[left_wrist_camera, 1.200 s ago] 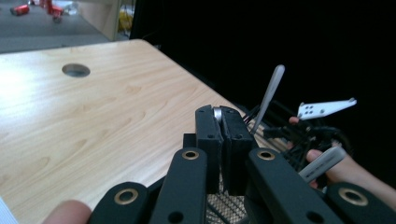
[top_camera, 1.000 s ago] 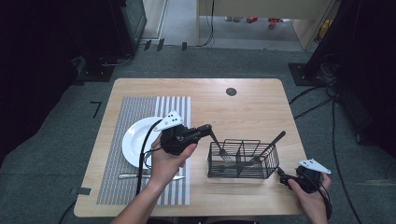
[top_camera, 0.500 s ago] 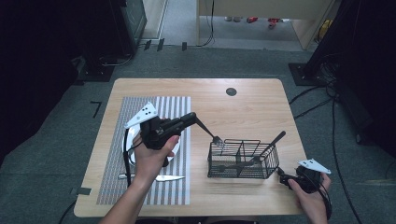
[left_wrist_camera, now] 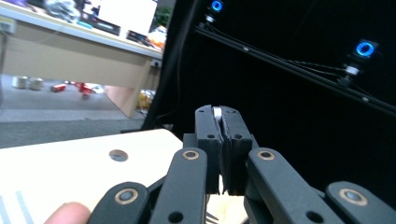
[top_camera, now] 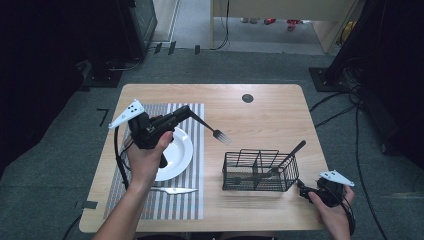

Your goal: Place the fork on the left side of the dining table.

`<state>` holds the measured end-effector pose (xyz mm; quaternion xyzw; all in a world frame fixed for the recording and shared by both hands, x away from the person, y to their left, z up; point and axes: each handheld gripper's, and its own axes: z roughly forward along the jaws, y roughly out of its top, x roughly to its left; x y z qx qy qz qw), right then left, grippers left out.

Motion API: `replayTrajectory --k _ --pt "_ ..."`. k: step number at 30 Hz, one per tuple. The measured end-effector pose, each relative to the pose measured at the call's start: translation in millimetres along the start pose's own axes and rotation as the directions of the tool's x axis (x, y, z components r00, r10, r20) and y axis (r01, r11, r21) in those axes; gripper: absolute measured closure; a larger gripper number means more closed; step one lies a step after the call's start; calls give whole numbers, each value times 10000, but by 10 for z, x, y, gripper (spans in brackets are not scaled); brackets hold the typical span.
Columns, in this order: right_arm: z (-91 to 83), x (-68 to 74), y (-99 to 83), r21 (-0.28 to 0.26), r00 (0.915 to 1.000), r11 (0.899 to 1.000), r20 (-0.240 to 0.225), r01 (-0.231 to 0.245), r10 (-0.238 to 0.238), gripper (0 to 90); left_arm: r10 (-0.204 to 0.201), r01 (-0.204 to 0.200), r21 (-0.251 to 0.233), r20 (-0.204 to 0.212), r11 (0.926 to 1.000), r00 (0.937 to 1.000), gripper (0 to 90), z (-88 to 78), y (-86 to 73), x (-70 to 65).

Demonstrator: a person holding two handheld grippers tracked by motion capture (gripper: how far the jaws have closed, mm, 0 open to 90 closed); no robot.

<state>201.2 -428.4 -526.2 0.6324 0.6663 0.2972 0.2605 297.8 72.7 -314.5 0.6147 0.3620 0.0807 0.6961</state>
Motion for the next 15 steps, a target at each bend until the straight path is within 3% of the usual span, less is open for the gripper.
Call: replayTrajectory --k 5,10,15 --pt "0 0 0 -1 10000 10000 2 -2 2 79 -293 280 -273 -495 9992 9983 891 -29 17 177" --pt "0 0 0 0 10000 10000 0 -1 1 79 -308 260 -467 -1056 9986 9939 891 -46 7 337" --pt "0 0 0 1 10000 10000 1 0 0 78 -491 425 -509 -1364 9978 9894 891 -45 -32 515"
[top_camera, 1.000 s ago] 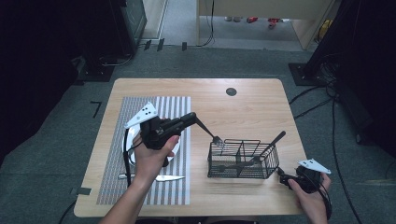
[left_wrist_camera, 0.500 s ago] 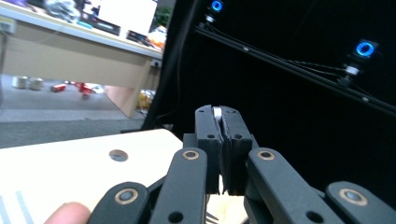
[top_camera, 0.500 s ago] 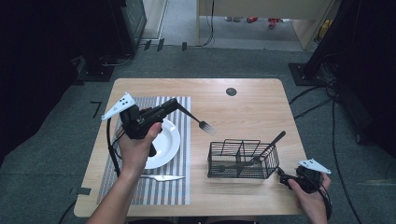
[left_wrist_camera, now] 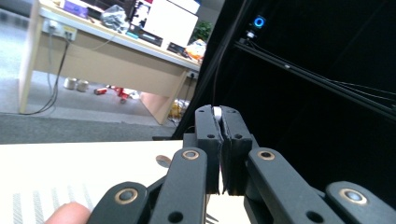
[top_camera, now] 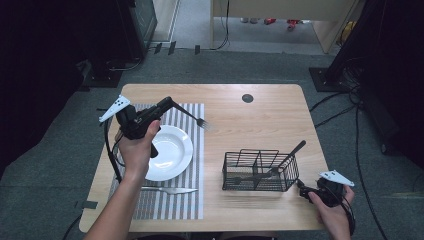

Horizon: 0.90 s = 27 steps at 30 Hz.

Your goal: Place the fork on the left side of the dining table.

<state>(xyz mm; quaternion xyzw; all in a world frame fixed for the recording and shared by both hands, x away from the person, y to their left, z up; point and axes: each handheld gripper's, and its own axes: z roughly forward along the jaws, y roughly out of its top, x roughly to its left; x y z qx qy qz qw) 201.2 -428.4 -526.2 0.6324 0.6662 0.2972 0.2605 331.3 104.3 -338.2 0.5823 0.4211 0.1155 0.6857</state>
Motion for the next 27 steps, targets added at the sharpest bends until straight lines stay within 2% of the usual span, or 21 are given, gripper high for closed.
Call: replayTrajectory --k 9,15,18,20,23,27 --pt "-1 1 0 12 10000 10000 -2 -7 7 78 -680 679 -40 -556 9977 9961 890 59 -79 336" --pt "0 1 1 2 10000 10000 -3 -23 23 78 -1183 1165 -242 -938 9929 9885 890 119 -111 580" --pt "0 1 1 -3 10000 10000 -4 -21 21 78 -1716 1694 -299 -1048 9851 9796 890 160 -134 730" --pt "0 1 1 1 10000 10000 -6 -22 22 78 -1812 1776 -412 -1139 9832 9768 890 182 -156 800" --pt "0 1 1 2 10000 10000 -5 -21 21 78 -2026 1930 -786 -1418 9780 9689 890 220 -204 912" --pt "0 1 1 0 10000 10000 -4 -22 22 78 -2609 2420 -1290 -1586 9617 9523 890 294 -291 1061"
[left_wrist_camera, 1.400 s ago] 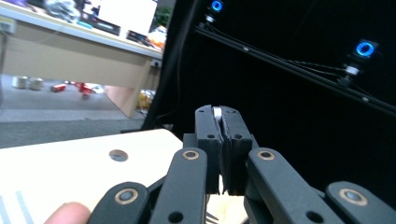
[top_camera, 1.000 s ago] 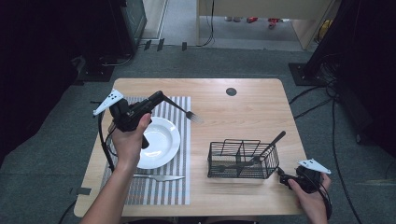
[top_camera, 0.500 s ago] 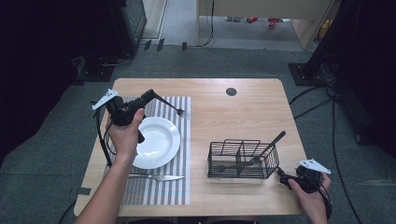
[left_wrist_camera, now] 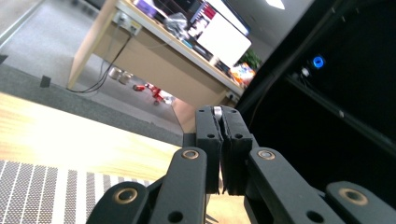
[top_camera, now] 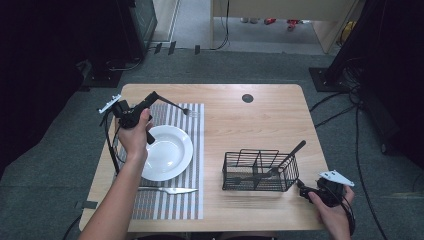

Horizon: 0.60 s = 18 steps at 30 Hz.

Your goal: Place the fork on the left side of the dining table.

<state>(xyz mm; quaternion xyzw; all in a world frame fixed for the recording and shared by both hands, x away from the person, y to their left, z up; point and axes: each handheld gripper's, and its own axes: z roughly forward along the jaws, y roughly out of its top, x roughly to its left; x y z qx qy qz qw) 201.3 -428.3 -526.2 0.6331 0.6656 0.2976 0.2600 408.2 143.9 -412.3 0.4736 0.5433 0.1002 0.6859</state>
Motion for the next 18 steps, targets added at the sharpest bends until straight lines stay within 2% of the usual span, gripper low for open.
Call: replayTrajectory --k 3,5,8,10,12,14,18 --pt "0 0 0 -1 10000 10000 0 2 -2 78 -397 396 -77 -150 9992 9991 890 58 -50 98" --pt "0 0 0 -1 10000 10000 1 3 -3 79 -558 555 -71 -448 9984 9974 890 87 -73 164" --pt "0 -1 0 -3 10000 10000 0 4 -4 79 -1095 1102 64 -711 9939 9914 890 130 -94 292" --pt "0 0 0 0 10000 10000 -3 -1 1 78 -1327 1340 111 -800 9909 9879 889 150 -106 366" --pt "0 -1 0 -3 10000 10000 -3 -1 1 79 -1375 1401 177 -1058 9900 9848 889 171 -127 448" --pt "0 0 0 -2 10000 10000 -4 -3 3 78 -1575 1606 135 -1299 9869 9789 889 180 -152 534" --pt "0 -1 0 -2 10000 10000 -4 1 -1 78 -2493 2533 48 -1597 9674 9552 889 187 -211 721"
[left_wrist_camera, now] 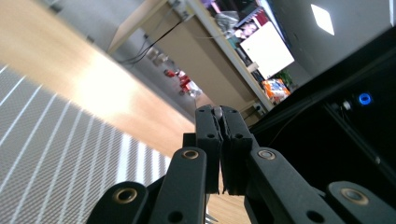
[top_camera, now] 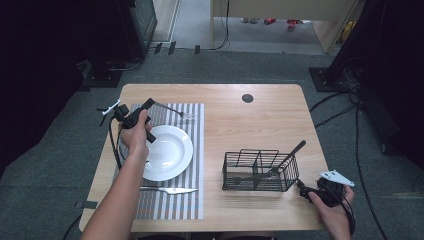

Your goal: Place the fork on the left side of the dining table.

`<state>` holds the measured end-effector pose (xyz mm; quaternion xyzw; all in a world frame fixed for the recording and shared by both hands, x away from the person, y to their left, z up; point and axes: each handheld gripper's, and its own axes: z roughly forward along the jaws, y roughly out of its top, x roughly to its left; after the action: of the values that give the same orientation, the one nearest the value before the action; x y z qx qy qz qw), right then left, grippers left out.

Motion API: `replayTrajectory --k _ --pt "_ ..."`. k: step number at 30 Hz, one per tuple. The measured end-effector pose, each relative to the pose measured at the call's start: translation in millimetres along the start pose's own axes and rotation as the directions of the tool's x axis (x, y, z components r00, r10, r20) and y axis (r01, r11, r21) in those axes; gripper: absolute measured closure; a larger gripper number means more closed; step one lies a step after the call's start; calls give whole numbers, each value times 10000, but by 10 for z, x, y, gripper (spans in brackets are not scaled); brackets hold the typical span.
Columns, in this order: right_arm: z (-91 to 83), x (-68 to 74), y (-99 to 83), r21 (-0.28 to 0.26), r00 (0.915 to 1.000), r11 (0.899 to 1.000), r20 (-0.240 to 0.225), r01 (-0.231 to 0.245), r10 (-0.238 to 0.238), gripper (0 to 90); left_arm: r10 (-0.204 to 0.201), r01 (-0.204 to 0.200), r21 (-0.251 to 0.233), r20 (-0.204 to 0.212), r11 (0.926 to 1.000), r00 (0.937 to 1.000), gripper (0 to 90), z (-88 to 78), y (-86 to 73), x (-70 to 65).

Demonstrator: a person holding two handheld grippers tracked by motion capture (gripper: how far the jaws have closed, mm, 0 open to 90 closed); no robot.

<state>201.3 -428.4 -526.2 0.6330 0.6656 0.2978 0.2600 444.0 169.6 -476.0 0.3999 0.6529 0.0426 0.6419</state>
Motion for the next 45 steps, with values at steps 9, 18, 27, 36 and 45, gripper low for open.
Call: replayTrajectory --k 9,18,27,36,45 --pt "0 0 0 0 10000 10000 1 1 -1 79 -462 460 -56 -559 9989 9974 888 45 -28 210" --pt "0 0 0 2 10000 10000 0 -4 4 78 850 -763 558 -1752 9955 9809 694 64 14 258" --pt "0 0 0 2 10000 10000 1 -4 4 78 415 -136 1208 -2311 9926 9721 529 115 73 307" --pt "0 0 0 1 10000 10000 0 -5 5 78 292 120 1636 -2469 9865 9686 384 165 105 404" --pt "3 1 2 6 10000 10000 -3 1 -1 77 453 167 1849 -3261 9826 9443 296 261 128 412"
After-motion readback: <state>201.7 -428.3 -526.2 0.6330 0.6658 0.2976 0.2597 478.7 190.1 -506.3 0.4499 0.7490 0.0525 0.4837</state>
